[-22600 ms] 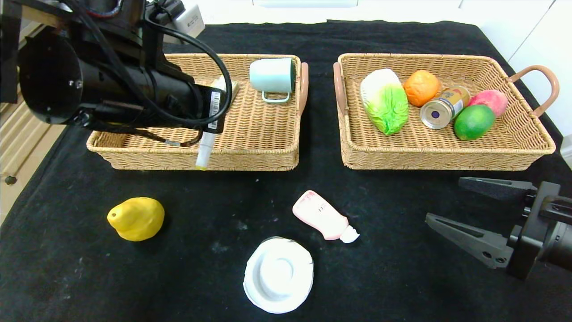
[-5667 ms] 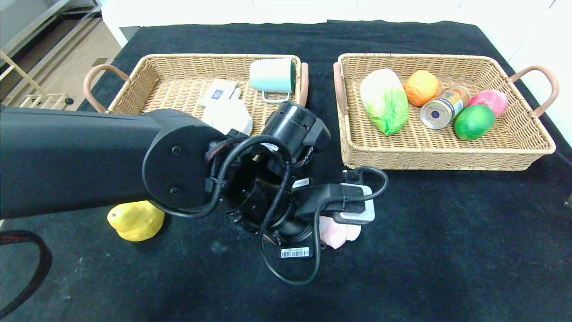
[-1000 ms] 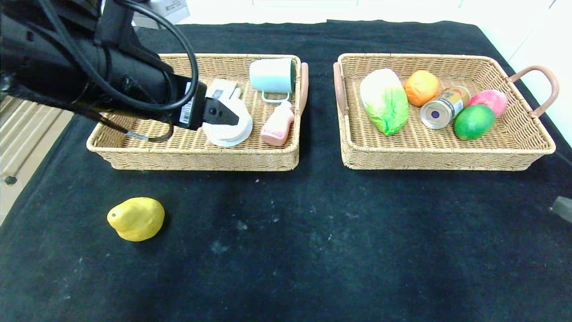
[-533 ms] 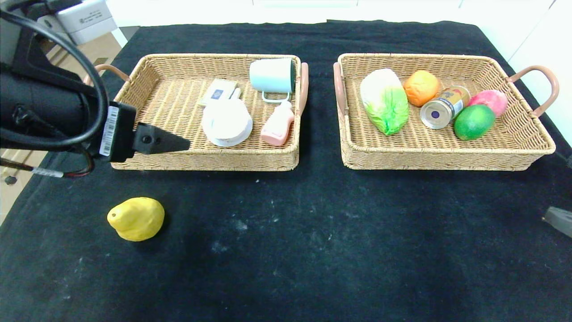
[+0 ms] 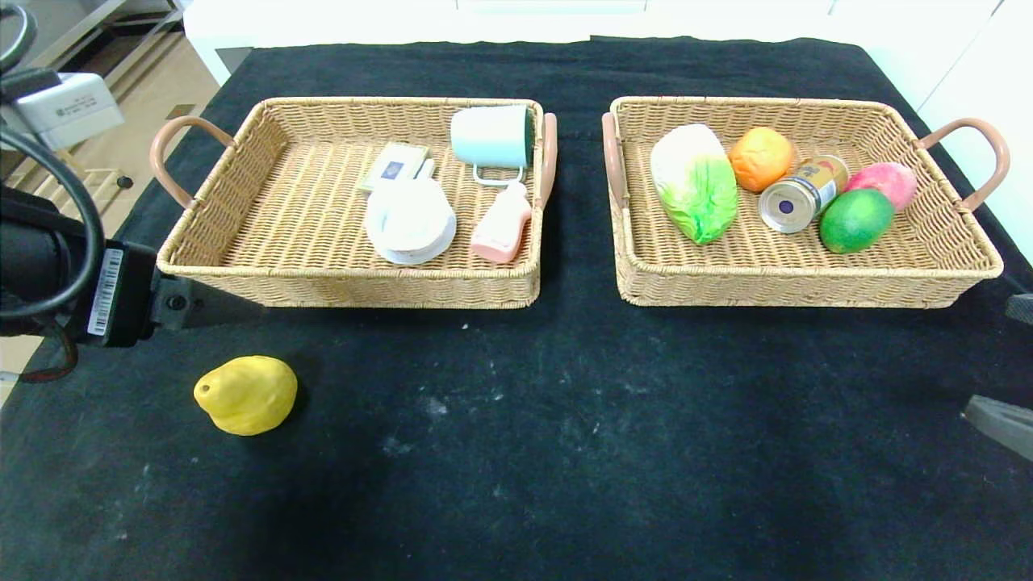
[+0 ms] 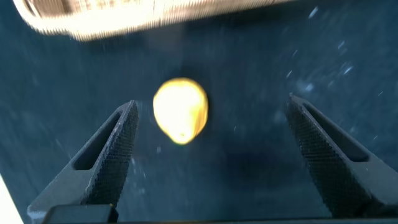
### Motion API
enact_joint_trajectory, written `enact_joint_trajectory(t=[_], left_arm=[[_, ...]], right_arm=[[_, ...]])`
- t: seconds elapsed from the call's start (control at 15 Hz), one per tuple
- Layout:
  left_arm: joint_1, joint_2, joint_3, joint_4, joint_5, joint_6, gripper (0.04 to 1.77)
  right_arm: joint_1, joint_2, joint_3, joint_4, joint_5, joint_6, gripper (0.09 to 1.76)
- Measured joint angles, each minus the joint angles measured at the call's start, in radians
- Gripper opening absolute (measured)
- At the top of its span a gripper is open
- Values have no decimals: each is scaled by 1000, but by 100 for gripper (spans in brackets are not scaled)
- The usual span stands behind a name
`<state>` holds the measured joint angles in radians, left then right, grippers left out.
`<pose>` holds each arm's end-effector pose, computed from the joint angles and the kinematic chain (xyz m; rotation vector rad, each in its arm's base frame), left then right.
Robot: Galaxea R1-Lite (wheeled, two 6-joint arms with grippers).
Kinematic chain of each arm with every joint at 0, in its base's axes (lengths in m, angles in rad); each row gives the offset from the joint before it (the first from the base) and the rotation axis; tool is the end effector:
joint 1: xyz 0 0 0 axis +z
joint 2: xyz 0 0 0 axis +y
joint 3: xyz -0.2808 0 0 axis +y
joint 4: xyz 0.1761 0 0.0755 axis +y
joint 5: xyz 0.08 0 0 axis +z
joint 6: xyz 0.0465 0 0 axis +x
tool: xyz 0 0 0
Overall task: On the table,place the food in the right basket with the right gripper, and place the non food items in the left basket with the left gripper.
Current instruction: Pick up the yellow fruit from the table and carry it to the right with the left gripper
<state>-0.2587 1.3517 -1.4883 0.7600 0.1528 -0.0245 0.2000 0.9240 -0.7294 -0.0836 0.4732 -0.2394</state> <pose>0.2004 -0.0457 0.2993 0.1037 0.6116 -0.0949 0.1318 0.0483 0.2507 -0.2146 0.0310 0.6824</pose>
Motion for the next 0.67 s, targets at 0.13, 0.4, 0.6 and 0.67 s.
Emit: enact_joint_trajectory(t=[0.13,0.4,0.6,0.67], left_arm=[[50,-1,55,-9,-41,1,170],[117,2,145,-14,-92,4,171],[139,10,219,-96,-109,6,171],[144,14,249,-150,-112,8,171]], right_arm=[[1,0,6,-1,0,-18,171],[1,-1,15,-1,1,-29,171],[6,-1,23,-1,0,-42,171],[9,-1,24,-1,0,-43,171]])
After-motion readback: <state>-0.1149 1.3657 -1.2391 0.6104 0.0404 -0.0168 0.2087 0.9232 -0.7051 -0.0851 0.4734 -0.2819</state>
